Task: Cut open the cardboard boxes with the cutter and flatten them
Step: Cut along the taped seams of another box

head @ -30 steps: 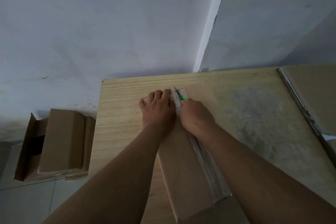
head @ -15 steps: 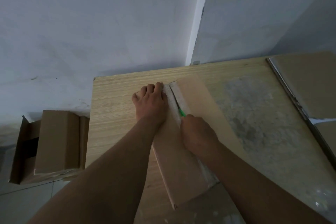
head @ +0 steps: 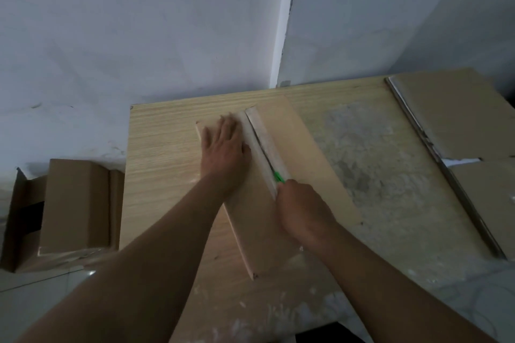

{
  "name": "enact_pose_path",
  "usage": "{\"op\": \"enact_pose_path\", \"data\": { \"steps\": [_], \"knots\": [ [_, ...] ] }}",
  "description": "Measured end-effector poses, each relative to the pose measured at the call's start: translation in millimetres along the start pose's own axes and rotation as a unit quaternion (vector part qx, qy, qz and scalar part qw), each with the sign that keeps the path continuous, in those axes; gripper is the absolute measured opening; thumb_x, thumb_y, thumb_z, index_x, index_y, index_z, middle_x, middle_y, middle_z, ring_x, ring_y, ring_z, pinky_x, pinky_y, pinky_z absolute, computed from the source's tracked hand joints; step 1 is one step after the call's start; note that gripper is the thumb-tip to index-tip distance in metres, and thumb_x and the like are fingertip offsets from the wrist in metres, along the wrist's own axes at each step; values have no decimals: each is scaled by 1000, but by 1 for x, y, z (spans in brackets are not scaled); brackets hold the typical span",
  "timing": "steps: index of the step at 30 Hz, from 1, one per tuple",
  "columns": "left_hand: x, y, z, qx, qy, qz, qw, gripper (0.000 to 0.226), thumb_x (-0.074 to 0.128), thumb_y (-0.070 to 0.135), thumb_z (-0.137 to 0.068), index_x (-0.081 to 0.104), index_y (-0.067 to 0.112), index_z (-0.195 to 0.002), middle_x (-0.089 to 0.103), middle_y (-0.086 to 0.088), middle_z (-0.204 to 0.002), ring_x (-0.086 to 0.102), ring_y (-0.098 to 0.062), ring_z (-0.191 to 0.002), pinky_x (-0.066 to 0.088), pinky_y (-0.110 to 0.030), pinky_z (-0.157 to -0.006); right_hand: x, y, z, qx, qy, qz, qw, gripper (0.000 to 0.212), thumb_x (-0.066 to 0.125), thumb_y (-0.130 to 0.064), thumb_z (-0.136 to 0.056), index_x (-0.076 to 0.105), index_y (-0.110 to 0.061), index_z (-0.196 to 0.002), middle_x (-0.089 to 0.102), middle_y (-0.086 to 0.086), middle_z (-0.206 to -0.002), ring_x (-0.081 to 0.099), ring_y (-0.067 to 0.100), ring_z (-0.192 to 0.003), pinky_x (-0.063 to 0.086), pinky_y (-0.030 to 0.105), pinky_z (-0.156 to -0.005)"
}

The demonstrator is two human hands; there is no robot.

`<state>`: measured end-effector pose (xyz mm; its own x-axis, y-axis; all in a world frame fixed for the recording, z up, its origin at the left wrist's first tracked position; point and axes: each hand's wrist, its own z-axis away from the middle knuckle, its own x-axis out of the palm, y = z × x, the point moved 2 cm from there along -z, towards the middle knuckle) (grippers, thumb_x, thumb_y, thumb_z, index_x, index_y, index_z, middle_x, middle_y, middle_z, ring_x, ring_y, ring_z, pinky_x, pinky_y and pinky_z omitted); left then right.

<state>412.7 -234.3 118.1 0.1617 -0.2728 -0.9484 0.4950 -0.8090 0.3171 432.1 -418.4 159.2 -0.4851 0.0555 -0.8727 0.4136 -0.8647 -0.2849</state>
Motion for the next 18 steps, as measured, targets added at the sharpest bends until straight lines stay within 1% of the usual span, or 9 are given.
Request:
{"op": "enact_pose_path", "data": {
  "steps": [2, 5, 6, 8, 10, 12, 13, 15, 18],
  "knots": [
    [8, 10, 37, 47, -15, -16, 999, 62, 28, 37, -108, 22, 11, -164, 10, -6, -173, 3, -21, -160, -1, -51, -128, 2, 0, -6, -3, 6, -7, 1000, 38, 29, -28, -105, 61, -8, -110, 65, 17, -110, 64, 39, -103, 45, 37, -76],
    [17, 23, 98, 127, 20, -1, 992, 64, 21, 43, -107, 41, 9, -157, 29, -10, -168, 22, -24, -157, 9, -52, -125, 2, -4, -15, 9, 16, -32, 999, 43, 32, -33, -106, 64, -5, -109, 67, 20, -113, 64, 38, -107, 49, 37, -83],
    [18, 24, 111, 145, 24, -9, 989, 66, 18, 47, -107, 40, 10, -157, 28, -10, -168, 20, -24, -157, 8, -53, -125, 2, -6, -18, 10, 15, -33, 999, 42, 33, -32, -106, 64, -4, -110, 67, 20, -114, 64, 38, -108, 50, 37, -85],
    [14, 25, 126, 158, -32, -37, 986, 82, 11, 66, -103, 18, 11, -164, 6, -8, -172, -3, -22, -160, -4, -55, -126, 0, -11, -23, 9, 15, -28, 999, 40, 37, -28, -105, 65, -1, -114, 67, 20, -118, 64, 37, -112, 51, 36, -88],
    [8, 23, 131, 166, -105, -71, 978, 114, 12, 91, -86, -5, 11, -164, -18, -8, -170, -23, -20, -156, -14, -58, -123, -5, -14, -27, 11, 13, -22, 1000, 40, 36, -26, -106, 65, 0, -118, 67, 20, -121, 63, 37, -115, 50, 35, -90],
    [4, 19, 127, 184, -121, -102, 970, 140, 20, 105, -68, -10, 8, -163, -22, -10, -169, -25, -22, -156, -13, -63, -122, -11, -17, -32, 5, 11, -16, 1000, 41, 35, -23, -106, 64, 1, -121, 66, 21, -124, 62, 37, -117, 50, 35, -92],
    [4, 17, 123, 187, -122, -113, 968, 146, 25, 107, -62, -9, 6, -163, -20, -11, -170, -23, -23, -156, -11, -65, -122, -13, -19, -34, -2, 7, -4, 1000, 40, 35, -21, -106, 64, 1, -122, 65, 21, -125, 61, 37, -118, 49, 35, -92],
    [5, 13, 110, 177, -129, -123, 968, 151, 34, 106, -58, -8, 6, -163, -17, -11, -170, -20, -23, -157, -8, -66, -122, -17, -23, -43, -22, -1, 21, 1000, 40, 33, -17, -104, 63, 0, -125, 64, 19, -127, 61, 36, -119, 50, 35, -93],
    [1, 13, 88, 158, -144, -144, 966, 151, 42, 104, -60, -14, 8, -162, -23, -7, -170, -25, -19, -156, -10, -64, -122, -25, -25, -60, -27, -21, 39, 999, 39, 37, -15, -100, 60, -4, -130, 61, 16, -133, 60, 35, -121, 49, 35, -93]
  ]
}}
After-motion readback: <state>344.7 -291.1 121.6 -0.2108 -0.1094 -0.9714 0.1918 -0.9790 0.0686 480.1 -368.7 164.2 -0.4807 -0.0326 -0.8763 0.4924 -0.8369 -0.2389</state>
